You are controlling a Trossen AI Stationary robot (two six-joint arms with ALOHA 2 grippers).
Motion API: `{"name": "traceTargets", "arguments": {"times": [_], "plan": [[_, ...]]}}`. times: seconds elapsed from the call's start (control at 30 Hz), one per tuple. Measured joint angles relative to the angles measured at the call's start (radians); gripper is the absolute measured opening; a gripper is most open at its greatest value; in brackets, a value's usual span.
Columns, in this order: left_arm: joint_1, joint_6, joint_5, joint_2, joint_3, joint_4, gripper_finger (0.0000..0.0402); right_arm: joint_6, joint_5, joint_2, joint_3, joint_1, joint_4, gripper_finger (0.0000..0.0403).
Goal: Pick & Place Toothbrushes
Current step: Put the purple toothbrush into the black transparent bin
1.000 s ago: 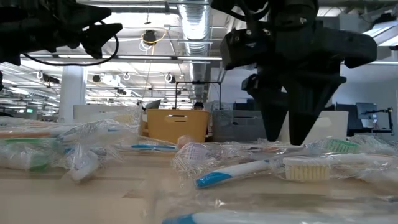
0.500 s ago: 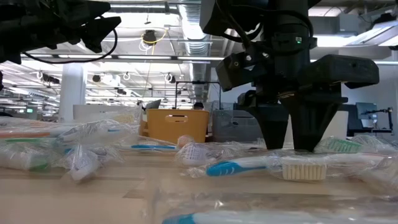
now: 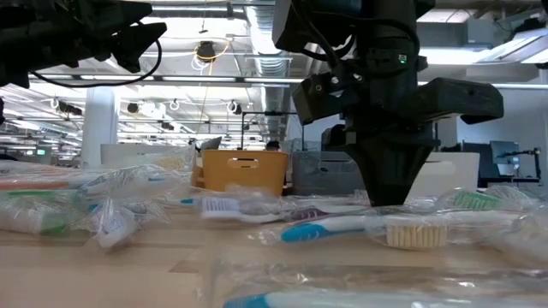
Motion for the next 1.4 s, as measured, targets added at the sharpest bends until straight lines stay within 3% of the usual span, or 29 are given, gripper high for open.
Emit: {"name": "traceTargets", "arguments": {"times": [0.3,0.9,1.07,1.4], "plan": [[0.000,0.000,-0.036,0.000,0.000,0.027,0.0213,0.081,0.045,0.014,0.086,0.001,-0.159,0.0008],[0.000,-0.005,-0.036,-0.002,0.000,0.048,0.0213,0.278,0.207,-0.005,0.492,0.033,-0.694,0.0003],[0.000,-0.105,-0.036,-0.001,0.000,0.048,0.0213,0.344,0.271,-0.118,0.507,0.035,-0.694,0.0003],[0.000,-0.088,-0.037,-0.002,0.000,0.049,0.0213,0.600,0.563,-0.460,0.408,0.032,-0.673,0.0004]]}}
